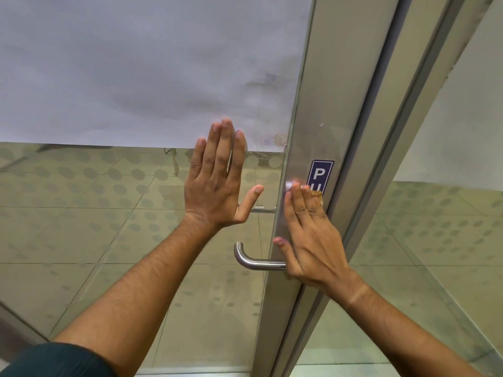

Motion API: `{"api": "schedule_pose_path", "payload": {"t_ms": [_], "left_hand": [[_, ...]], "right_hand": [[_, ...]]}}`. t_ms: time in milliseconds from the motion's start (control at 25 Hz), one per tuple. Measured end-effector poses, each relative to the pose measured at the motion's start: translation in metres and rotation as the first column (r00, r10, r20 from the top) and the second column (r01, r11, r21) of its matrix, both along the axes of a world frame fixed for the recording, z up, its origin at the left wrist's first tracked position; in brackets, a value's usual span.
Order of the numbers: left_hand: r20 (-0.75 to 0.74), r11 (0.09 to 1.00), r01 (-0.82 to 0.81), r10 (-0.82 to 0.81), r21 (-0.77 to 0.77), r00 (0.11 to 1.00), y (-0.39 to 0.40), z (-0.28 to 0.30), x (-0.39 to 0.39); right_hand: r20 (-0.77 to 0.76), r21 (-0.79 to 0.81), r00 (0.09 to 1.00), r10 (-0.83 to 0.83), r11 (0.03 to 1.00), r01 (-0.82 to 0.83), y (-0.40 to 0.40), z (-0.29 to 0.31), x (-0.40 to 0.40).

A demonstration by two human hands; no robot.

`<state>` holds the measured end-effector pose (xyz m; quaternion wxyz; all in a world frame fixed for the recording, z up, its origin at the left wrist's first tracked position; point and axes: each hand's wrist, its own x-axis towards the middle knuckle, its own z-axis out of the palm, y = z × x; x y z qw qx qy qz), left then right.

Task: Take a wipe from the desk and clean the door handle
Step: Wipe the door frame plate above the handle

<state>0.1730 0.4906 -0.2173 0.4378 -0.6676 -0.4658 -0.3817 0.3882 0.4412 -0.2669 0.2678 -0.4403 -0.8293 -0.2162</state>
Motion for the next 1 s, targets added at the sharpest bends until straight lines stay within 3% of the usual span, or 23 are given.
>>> {"api": "schedule_pose_path", "payload": {"t_ms": [120,320,520,720,920,1000], "left_hand": [[0.002,1.000,0.004,-0.004,0.000,1.000,0.001,0.000,0.000],[0.004,1.000,-0.010,0.010,-0.003,1.000,0.000,0.000,-0.001],[0.004,1.000,0.002,-0.002,0.005,1.000,0.001,0.000,0.000],[0.014,1.000,0.002,-0.002,0.002,1.000,0.001,0.000,-0.001],[0.014,1.000,0.002,-0.002,0.000,1.000,0.002,0.000,0.000],[0.016,1.000,-0.001,0.001,0.001,1.000,0.001,-0.001,0.000]], "right_hand": [[-0.030,0.008,1.000,0.006,1.000,-0.006,0.004,0.004,-0.001],[0.205,-0.009,0.977,0.066,0.998,-0.066,-0.001,0.002,0.031],[0.121,0.013,0.991,0.051,0.999,-0.053,0.007,0.016,0.017],[0.282,-0.083,0.956,0.080,0.995,-0.059,-0.004,-0.012,0.035],[0.120,-0.018,0.992,0.044,0.999,-0.042,0.007,0.006,0.024],[0.147,-0.028,0.988,0.056,0.998,-0.052,0.004,0.000,0.025]]}}
